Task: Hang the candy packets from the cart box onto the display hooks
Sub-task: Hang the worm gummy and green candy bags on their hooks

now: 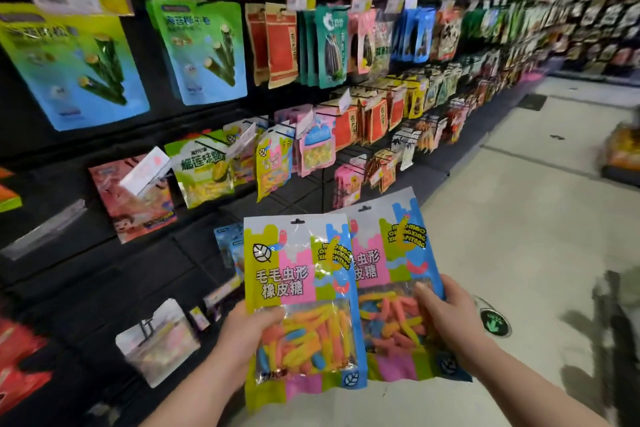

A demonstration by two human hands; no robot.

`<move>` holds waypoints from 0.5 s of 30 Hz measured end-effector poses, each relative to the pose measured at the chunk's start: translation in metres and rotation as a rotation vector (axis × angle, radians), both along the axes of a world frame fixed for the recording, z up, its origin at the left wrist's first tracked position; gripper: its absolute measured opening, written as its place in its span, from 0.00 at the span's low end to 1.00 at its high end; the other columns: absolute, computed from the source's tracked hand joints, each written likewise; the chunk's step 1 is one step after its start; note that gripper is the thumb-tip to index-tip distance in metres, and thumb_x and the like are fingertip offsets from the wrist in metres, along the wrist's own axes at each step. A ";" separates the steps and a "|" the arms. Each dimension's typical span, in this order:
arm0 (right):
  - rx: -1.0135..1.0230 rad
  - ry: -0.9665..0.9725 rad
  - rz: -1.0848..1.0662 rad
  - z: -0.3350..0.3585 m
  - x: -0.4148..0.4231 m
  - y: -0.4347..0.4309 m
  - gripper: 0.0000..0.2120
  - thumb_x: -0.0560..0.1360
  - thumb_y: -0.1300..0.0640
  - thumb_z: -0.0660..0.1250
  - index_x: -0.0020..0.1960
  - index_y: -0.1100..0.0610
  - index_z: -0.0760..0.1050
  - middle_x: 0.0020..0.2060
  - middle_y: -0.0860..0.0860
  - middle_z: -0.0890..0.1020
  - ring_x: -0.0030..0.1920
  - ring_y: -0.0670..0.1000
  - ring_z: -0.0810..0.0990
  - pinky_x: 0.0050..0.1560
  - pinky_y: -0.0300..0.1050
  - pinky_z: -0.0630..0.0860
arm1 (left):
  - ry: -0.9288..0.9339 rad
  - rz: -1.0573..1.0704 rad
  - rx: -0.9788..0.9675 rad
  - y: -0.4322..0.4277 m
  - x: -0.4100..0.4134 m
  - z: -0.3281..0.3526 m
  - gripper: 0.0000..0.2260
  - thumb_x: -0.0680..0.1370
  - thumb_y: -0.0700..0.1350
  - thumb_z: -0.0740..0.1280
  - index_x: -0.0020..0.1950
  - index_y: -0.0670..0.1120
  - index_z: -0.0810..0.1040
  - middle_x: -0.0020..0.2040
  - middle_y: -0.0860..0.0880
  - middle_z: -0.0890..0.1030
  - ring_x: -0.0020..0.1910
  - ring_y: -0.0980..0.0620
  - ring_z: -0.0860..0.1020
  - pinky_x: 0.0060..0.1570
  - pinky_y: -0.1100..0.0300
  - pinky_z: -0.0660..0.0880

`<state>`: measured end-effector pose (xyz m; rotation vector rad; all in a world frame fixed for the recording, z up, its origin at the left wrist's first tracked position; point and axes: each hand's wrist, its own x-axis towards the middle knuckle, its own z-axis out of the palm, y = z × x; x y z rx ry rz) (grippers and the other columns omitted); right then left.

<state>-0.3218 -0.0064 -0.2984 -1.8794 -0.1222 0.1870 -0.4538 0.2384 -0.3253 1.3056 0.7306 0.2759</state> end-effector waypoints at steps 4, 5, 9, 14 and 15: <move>-0.010 -0.020 -0.039 0.004 0.036 0.017 0.05 0.77 0.59 0.66 0.43 0.50 0.74 0.42 0.53 0.83 0.42 0.53 0.81 0.47 0.50 0.77 | -0.008 -0.046 0.007 0.022 0.047 0.009 0.10 0.74 0.29 0.67 0.52 0.39 0.81 0.50 0.36 0.84 0.50 0.36 0.82 0.52 0.44 0.78; -0.020 -0.024 -0.054 0.002 0.045 0.023 0.05 0.77 0.58 0.66 0.43 0.50 0.74 0.43 0.53 0.83 0.43 0.54 0.81 0.48 0.51 0.78 | -0.016 -0.065 0.008 0.030 0.058 0.010 0.10 0.74 0.30 0.67 0.53 0.39 0.80 0.49 0.37 0.84 0.49 0.37 0.82 0.49 0.47 0.79; -0.029 -0.015 -0.099 -0.002 0.070 0.032 0.02 0.77 0.56 0.65 0.49 0.52 0.76 0.43 0.52 0.83 0.44 0.54 0.82 0.50 0.52 0.78 | -0.041 -0.075 -0.029 0.043 0.093 0.010 0.09 0.74 0.30 0.67 0.49 0.42 0.80 0.44 0.41 0.84 0.41 0.43 0.82 0.42 0.53 0.79; -0.055 -0.003 -0.098 -0.002 0.109 0.026 0.01 0.77 0.55 0.65 0.47 0.52 0.75 0.40 0.48 0.82 0.40 0.49 0.81 0.40 0.44 0.75 | -0.022 -0.076 -0.095 0.040 0.127 0.001 0.11 0.73 0.31 0.68 0.53 0.41 0.80 0.48 0.38 0.84 0.48 0.38 0.82 0.51 0.45 0.79; -0.064 0.000 -0.094 -0.003 0.120 0.024 0.01 0.77 0.55 0.65 0.47 0.51 0.75 0.40 0.49 0.82 0.40 0.49 0.81 0.40 0.44 0.75 | -0.020 -0.078 -0.095 0.039 0.136 0.000 0.12 0.73 0.31 0.69 0.54 0.41 0.80 0.48 0.38 0.85 0.48 0.38 0.83 0.50 0.45 0.79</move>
